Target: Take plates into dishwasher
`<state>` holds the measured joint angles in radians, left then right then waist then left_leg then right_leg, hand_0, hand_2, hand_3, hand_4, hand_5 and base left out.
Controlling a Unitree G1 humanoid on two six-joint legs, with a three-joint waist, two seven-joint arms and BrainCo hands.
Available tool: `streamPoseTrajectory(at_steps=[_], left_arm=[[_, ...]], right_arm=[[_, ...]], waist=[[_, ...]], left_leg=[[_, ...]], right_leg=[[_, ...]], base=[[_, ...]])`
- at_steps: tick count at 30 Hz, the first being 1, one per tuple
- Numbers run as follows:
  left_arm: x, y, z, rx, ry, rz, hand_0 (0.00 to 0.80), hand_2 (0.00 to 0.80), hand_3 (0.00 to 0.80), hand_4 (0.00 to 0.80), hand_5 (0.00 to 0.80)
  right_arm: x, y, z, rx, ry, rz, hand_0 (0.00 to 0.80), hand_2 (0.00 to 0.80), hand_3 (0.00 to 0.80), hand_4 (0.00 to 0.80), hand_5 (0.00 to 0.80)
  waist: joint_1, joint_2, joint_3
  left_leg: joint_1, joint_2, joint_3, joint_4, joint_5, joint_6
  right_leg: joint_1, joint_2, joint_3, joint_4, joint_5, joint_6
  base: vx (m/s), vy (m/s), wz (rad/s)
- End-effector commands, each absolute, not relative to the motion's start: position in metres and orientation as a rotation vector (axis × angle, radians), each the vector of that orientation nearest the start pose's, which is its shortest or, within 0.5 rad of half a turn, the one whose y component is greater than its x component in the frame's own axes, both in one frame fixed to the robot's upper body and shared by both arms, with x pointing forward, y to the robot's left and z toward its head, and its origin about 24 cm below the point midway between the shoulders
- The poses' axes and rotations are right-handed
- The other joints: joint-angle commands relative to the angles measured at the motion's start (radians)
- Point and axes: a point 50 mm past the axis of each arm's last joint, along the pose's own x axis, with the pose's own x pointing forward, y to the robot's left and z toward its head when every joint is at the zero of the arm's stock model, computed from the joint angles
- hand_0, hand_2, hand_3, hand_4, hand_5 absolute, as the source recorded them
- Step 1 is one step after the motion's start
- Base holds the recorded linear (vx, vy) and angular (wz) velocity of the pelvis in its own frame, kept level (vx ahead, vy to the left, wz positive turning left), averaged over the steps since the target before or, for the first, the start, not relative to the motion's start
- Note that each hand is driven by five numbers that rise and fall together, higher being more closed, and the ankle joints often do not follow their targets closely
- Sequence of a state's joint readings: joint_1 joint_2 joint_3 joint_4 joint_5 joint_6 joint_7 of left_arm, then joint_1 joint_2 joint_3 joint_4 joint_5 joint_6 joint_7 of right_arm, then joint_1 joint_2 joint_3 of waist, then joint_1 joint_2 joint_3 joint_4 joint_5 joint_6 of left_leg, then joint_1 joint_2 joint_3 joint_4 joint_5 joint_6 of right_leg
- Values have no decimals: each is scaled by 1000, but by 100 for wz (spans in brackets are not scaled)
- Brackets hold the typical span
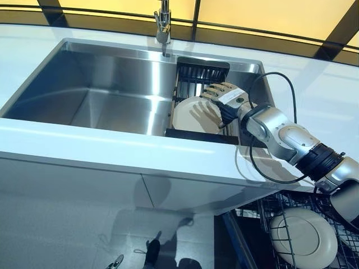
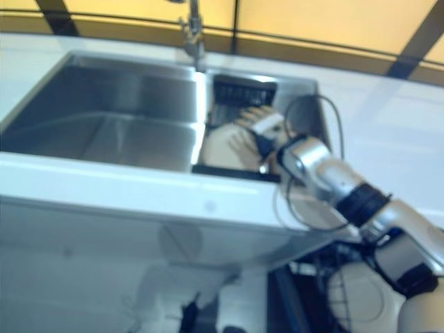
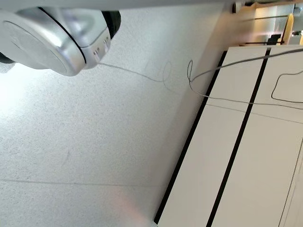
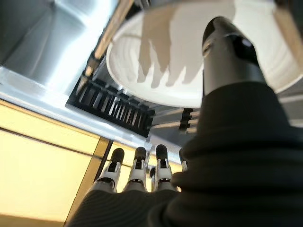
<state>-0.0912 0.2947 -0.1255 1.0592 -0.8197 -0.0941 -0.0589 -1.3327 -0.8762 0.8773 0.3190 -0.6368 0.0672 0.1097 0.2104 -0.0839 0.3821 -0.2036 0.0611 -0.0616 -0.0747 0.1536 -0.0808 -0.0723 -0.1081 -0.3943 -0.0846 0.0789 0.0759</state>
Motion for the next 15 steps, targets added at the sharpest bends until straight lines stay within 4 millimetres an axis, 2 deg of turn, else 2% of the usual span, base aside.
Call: streamPoseTrajectory(at_steps=[1,7,15], left_arm=[[174,257,-119,-401,747,398,0,0,0,0,0],[175,261,-117,-400,738,406,0,0,0,0,0],[174,264,-116,-417,725,417,0,0,0,0,0]], right_arm=[[362,-134,314,-2023,-626,69,0,0,0,0,0],[363,-137,312,-2055,-593,93,0,0,0,0,0],[366,-143,306,-2183,-508,141,0,0,0,0,0]], waist=[[17,-50,-13],[13,-59,-9],[13,-65,-4]], left_leg=[[0,-48,53,-13,-52,52],[-1,-44,60,-13,-50,51],[-3,-43,63,-13,-49,49]], right_leg=[[-43,-35,6,54,11,49],[-45,-34,7,54,15,51],[-46,-33,9,51,17,51]], base=[[0,0,0],[0,0,0],[0,0,0]])
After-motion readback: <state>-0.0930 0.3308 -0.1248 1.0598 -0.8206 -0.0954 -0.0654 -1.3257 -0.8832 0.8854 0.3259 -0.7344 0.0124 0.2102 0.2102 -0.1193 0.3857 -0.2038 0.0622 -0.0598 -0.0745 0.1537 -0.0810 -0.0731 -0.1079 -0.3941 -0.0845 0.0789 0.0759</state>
